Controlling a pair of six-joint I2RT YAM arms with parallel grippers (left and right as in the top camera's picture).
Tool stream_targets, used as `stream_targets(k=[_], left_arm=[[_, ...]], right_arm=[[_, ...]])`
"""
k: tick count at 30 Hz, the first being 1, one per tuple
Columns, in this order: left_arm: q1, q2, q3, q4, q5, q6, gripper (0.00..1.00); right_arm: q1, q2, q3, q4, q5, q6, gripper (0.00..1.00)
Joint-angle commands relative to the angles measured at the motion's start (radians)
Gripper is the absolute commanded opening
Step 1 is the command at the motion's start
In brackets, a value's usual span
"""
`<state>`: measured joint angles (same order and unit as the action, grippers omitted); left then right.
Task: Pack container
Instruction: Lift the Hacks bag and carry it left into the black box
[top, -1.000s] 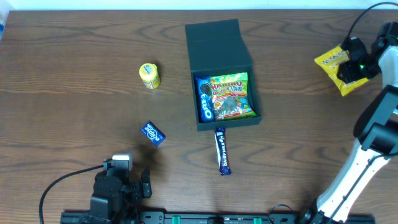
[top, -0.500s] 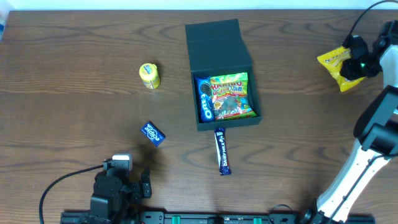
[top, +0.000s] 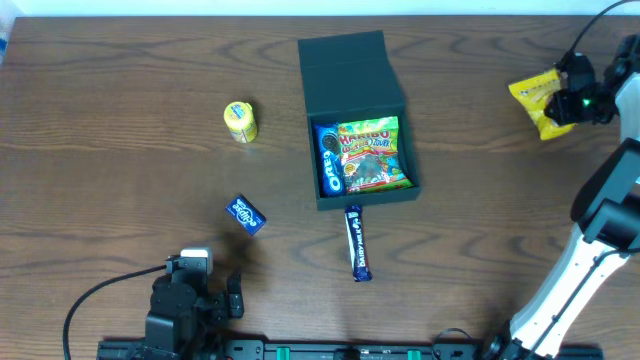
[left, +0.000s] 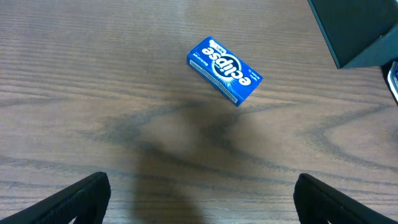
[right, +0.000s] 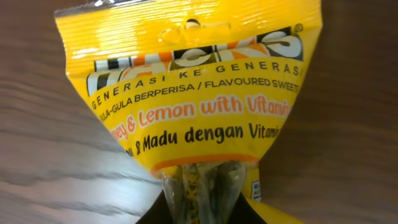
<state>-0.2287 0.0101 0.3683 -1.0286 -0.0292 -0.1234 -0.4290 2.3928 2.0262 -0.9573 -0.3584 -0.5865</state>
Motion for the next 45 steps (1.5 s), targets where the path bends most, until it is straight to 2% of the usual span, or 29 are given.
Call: stream_targets(k=[1, 8, 15, 19, 23, 27, 32, 38, 45], left_arm=[[0.006, -0.006, -0.013, -0.066, -0.026, -0.011, 0.95], [0.006, -0.006, -0.013, -0.066, -0.026, -0.011, 0.95], [0.006, -0.006, -0.013, -0.066, -0.026, -0.011, 0.95], [0.006, -0.006, -0.013, -0.066, -0.026, -0.011, 0.95], [0.006, -0.006, -0.013, -0.066, -0.026, -0.011, 0.96], [0.006, -0.006, -0.013, -0.066, -0.026, -0.011, 0.95], [0.006, -0.006, -0.013, -0.066, -0.026, -0.011, 0.95], [0.006, -0.006, -0.013, -0.066, -0.026, -0.011, 0.95], [0.006, -0.006, -0.013, -0.066, -0.026, -0.011, 0.95]], right_arm=[[0.002, 0.018, 0.017, -0.006, -0.184, 0.087, 0.01], [0.002, -0.078, 0.042, -0.027, -0.527, 0.151, 0.01], [0.023, -0.247, 0.042, -0.04, -0.524, 0.288, 0.02], [0.074, -0.347, 0.042, -0.061, -0.398, 0.384, 0.01], [0.165, -0.446, 0.042, -0.121, -0.202, 0.553, 0.01], [0.273, -0.496, 0.042, -0.189, -0.145, 0.679, 0.01], [0.44, -0.5, 0.039, -0.227, -0.132, 0.787, 0.01], [0.652, -0.499, 0.039, -0.203, 0.102, 0.993, 0.01], [0.853, -0.474, 0.038, -0.184, 0.267, 1.102, 0.01]])
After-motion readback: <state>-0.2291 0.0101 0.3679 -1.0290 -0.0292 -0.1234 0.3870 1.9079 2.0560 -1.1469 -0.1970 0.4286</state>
